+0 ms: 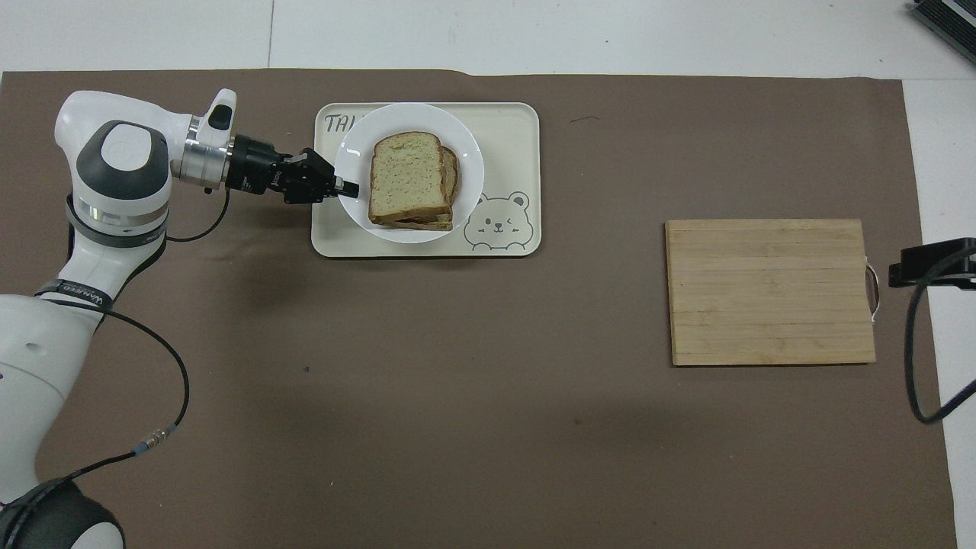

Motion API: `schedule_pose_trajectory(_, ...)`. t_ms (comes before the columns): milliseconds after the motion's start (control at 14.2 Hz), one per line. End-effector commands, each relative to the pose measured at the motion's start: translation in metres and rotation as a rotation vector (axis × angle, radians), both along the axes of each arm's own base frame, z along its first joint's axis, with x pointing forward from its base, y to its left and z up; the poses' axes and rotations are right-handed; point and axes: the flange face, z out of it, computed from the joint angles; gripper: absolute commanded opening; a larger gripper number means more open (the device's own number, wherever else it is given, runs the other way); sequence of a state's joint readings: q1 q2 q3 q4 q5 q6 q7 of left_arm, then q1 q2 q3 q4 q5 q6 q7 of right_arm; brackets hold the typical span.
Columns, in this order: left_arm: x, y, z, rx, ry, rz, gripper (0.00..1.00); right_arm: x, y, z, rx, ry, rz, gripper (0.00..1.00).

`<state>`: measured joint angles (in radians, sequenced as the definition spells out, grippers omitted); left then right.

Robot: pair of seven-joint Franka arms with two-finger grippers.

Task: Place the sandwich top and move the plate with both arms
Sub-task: 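Position the plate on the tray with the left gripper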

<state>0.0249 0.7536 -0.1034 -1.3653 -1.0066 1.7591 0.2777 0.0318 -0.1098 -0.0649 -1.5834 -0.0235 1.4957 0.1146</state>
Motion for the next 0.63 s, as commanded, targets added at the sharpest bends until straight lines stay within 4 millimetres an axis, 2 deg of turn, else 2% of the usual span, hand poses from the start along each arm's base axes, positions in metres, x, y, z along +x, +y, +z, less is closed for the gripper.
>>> schedule_pose_trajectory(0,0.007,-0.008,-0.012,-0.007,-0.007,-0.006,0.0,-0.007,-0.003,0.0,0.007,0.004,0.023,1.0)
schedule_pose_trajectory(211,0.007,-0.007,-0.02,-0.011,-0.025,-0.013,0.0,-0.007,-0.002,-0.002,0.007,0.006,0.102,1.0)
schedule_pose_trajectory(563,0.01,-0.007,-0.044,-0.028,-0.055,-0.028,0.0,-0.008,-0.002,-0.005,0.009,0.006,0.1,1.0)
